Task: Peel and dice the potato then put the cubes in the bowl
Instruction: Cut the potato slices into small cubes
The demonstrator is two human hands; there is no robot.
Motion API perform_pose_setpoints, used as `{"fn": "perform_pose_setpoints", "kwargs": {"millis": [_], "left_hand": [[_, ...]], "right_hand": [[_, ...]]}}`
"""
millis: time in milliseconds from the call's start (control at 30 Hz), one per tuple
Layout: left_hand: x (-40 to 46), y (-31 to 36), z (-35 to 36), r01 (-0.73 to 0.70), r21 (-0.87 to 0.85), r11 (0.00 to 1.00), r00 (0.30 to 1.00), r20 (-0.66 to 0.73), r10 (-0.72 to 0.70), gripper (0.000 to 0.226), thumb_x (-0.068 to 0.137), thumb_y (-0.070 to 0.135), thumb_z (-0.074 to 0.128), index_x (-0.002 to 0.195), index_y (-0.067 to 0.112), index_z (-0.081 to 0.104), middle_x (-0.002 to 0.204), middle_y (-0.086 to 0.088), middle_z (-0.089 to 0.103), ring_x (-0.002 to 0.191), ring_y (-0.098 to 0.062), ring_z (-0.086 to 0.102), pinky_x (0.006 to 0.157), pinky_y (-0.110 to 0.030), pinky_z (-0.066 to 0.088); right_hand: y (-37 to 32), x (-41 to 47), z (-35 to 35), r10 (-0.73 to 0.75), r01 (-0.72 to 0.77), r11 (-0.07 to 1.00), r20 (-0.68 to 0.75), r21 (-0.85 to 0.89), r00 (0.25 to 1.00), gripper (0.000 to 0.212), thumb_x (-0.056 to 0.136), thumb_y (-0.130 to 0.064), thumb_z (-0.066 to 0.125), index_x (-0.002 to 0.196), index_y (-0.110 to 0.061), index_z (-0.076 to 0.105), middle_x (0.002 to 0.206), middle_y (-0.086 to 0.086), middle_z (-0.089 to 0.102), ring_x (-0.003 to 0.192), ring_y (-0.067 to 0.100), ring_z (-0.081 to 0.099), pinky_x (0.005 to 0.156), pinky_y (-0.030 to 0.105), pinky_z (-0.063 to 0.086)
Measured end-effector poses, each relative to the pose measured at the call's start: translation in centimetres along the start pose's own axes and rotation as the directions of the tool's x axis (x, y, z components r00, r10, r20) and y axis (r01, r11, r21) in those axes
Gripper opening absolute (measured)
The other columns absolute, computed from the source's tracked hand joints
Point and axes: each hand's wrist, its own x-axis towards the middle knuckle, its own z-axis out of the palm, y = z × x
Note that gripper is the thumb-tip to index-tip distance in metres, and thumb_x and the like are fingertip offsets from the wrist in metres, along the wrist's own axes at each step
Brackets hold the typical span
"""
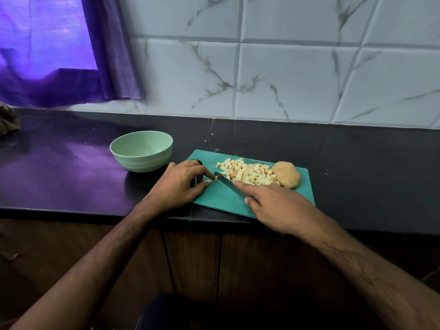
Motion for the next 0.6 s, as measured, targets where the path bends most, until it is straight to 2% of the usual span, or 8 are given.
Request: {"fn": "perform_pose_setpoints", "kwargs": {"millis": [67,167,300,433,600], "left_hand": [[0.0,0.2,-0.1,0.004,-0.003,1.0,1.0,-0.009,-0.004,0.019,0.095,0.039,0.064,0.114,0.043,0.068,0.095,0.018,0.059,0.111,-0.008,0.061,0.073,-0.034,0.037],[0.0,0.3,-0.1,0.005,0.003,1.0,1.0,-0.01,-0.005,0.019,0.096,0.039,0.064,0.114,0.043,0.068,0.095,0.018,0.059,0.112,-0.008,0.06,0.073,-0.034,0.036],[0.0,0.3,-0.1,0.003,0.012,1.0,1.0,-0.012,-0.002,0.021,0.095,0.041,0.062,0.115,0.041,0.069,0.097,0.018,0.06,0.113,-0.009,0.06,0.074,-0.034,0.036],[0.1,0.4,-0.1,-0.001,0.016,1.0,1.0,-0.01,0.001,0.021,0.095,0.039,0.065,0.116,0.04,0.07,0.098,0.017,0.06,0.111,-0.008,0.06,0.073,-0.033,0.036],[0.0,0.6,-0.4,-0.01,0.0,1.0,1.0,-0.011,0.01,0.019,0.095,0.039,0.067,0.113,0.041,0.069,0.1,0.017,0.06,0.084,0.004,0.055,0.073,-0.036,0.046]], "right_hand": [[0.0,0.0,-0.2,0.016,-0.016,1.0,-0.022,-0.02,1.0,0.051,0.11,-0.04,0.031,0.158,-0.05,0.016,0.076,-0.013,0.044,0.067,0.004,0.043,0.066,0.031,0.038],[0.0,-0.2,-0.5,0.006,-0.006,1.0,-0.049,-0.007,0.999,0.051,0.11,-0.042,0.03,0.157,-0.052,0.016,0.076,-0.013,0.045,0.068,0.005,0.046,0.065,0.032,0.04],[-0.2,-0.5,-0.2,-0.02,0.02,1.0,-0.014,-0.006,1.0,0.051,0.11,-0.04,0.031,0.157,-0.053,0.015,0.074,-0.01,0.048,0.066,0.004,0.046,0.063,0.031,0.04],[-0.5,-0.6,0.0,-0.028,0.028,1.0,-0.01,0.0,1.0,0.052,0.11,-0.037,0.032,0.158,-0.049,0.016,0.072,-0.011,0.044,0.062,0.004,0.042,0.054,0.026,0.031],[-0.5,-0.9,0.6,-0.027,0.027,0.999,0.016,0.02,1.0,0.051,0.11,-0.037,0.033,0.158,-0.049,0.018,0.075,-0.011,0.049,0.063,0.005,0.047,0.052,0.024,0.03]]}}
